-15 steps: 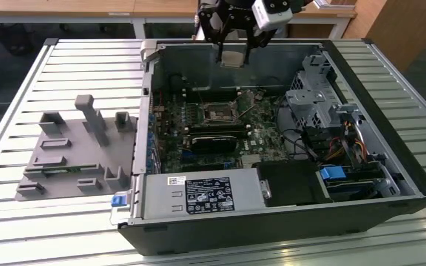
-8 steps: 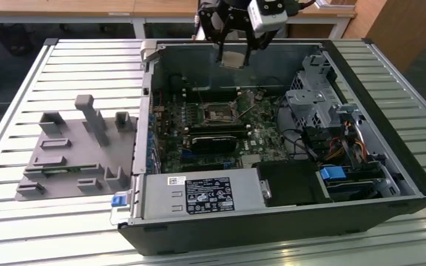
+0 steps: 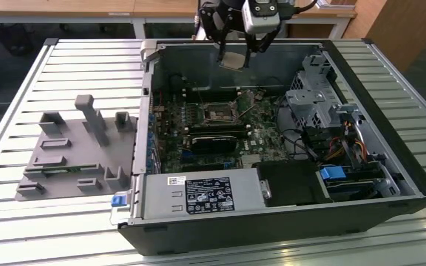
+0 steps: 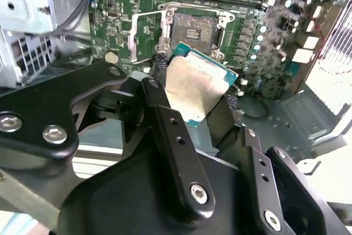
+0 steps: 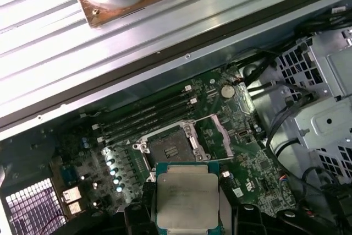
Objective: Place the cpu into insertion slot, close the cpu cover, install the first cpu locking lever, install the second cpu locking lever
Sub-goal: 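Place the cpu into insertion slot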
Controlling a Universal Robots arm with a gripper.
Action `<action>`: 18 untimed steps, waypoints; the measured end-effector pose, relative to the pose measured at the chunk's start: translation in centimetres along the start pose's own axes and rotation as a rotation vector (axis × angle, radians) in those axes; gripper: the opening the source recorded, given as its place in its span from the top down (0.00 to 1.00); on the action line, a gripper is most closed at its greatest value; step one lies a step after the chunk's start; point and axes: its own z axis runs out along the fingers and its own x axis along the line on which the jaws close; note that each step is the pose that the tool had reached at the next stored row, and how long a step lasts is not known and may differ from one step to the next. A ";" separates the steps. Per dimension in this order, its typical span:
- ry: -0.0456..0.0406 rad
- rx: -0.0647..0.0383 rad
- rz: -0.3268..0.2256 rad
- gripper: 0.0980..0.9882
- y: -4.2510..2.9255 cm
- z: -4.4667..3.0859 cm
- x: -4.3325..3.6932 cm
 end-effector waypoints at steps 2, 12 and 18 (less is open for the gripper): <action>-0.0029 -0.001 0.035 0.51 0.00 0.05 0.00; -0.0159 -0.003 0.191 0.51 -0.02 0.26 -0.01; -0.0228 -0.004 0.273 0.51 -0.03 0.34 -0.01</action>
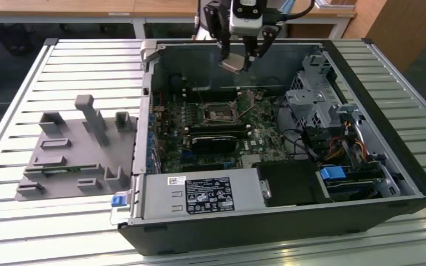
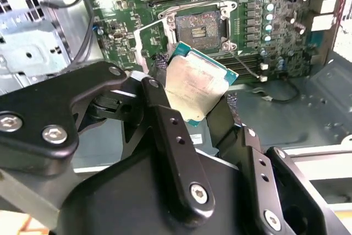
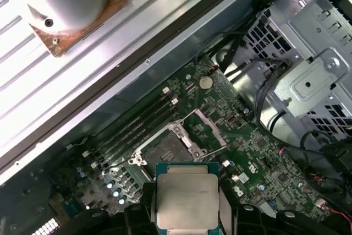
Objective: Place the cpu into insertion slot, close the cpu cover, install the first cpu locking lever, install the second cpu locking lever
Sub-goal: 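Place the cpu into insertion slot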
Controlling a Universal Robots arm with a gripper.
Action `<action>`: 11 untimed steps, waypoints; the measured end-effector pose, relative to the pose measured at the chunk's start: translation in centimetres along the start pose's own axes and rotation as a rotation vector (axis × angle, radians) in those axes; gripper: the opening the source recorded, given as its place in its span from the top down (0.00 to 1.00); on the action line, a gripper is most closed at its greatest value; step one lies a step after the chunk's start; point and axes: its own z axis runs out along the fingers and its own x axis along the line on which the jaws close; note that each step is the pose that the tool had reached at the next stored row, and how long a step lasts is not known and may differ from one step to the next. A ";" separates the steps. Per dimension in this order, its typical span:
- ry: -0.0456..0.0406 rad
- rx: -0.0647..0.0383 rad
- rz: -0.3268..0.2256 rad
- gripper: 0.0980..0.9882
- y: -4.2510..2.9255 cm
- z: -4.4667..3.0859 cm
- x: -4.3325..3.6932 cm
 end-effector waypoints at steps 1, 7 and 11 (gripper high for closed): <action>-0.0011 0.000 0.013 0.51 0.00 0.02 0.00; -0.0075 -0.001 0.090 0.51 0.00 0.09 0.00; -0.0122 -0.002 0.148 0.51 0.00 0.15 0.01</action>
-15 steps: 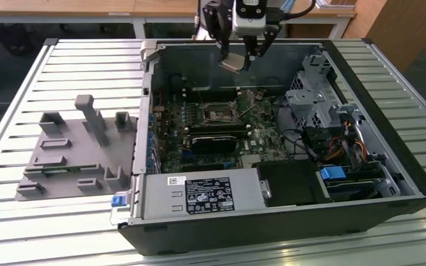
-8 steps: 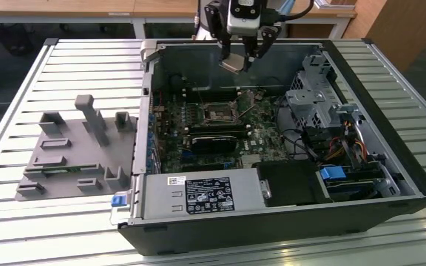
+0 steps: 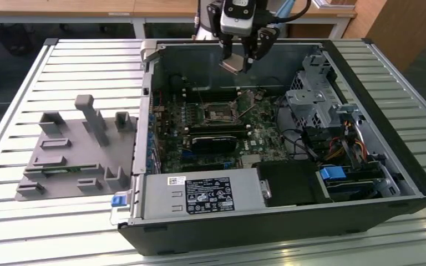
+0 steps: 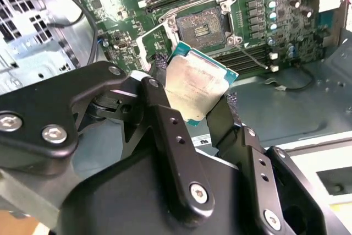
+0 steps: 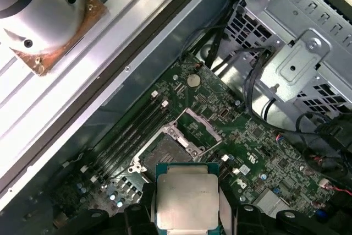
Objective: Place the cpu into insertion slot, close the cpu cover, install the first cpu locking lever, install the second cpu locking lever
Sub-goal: 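Place the cpu into insertion slot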
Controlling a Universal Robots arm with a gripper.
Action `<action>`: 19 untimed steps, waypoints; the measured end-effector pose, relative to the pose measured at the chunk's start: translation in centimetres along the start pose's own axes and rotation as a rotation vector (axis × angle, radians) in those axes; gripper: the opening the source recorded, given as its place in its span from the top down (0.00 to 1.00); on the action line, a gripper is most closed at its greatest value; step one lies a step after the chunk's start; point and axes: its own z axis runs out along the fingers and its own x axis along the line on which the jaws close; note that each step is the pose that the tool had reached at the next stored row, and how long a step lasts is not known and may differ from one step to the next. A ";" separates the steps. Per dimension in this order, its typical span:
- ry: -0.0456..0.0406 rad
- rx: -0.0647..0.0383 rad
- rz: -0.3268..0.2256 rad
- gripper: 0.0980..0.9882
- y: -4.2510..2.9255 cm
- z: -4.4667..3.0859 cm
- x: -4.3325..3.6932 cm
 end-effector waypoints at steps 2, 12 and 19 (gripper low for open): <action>-0.0024 -0.001 0.030 0.51 0.00 0.04 0.00; -0.0144 -0.003 0.179 0.51 -0.02 0.22 0.00; -0.0224 -0.005 0.277 0.51 -0.02 0.34 0.00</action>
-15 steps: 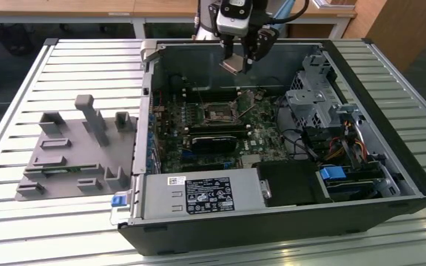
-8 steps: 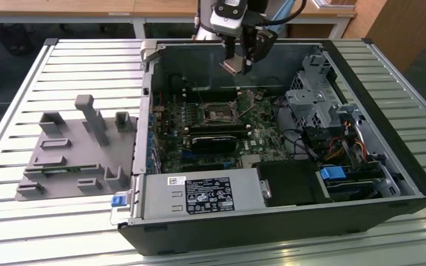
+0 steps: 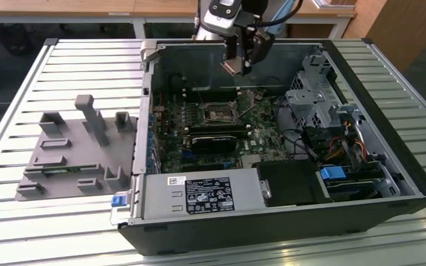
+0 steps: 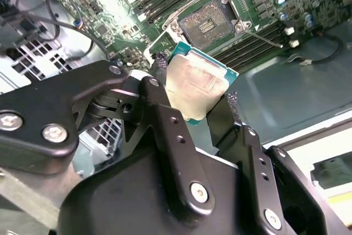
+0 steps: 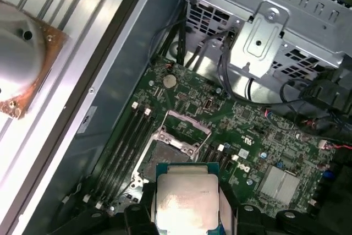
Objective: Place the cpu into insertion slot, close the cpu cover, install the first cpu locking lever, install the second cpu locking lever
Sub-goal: 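Place the cpu into insertion slot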
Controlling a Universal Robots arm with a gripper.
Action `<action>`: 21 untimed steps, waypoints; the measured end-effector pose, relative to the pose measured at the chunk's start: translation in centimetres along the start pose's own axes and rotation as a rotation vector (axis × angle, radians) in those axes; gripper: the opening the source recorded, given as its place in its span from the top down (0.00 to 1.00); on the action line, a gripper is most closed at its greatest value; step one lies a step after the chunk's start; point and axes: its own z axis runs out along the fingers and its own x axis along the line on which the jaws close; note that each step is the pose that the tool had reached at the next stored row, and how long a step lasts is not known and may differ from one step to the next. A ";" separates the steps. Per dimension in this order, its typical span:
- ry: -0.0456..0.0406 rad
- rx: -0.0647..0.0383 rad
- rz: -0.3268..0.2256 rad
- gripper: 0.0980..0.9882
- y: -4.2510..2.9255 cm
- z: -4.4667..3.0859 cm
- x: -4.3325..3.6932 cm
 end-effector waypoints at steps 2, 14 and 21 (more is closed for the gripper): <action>-0.0021 0.000 0.027 0.51 0.00 0.03 0.00; -0.0153 -0.003 0.192 0.51 -0.02 0.24 0.00; -0.0240 -0.005 0.302 0.51 -0.03 0.40 0.00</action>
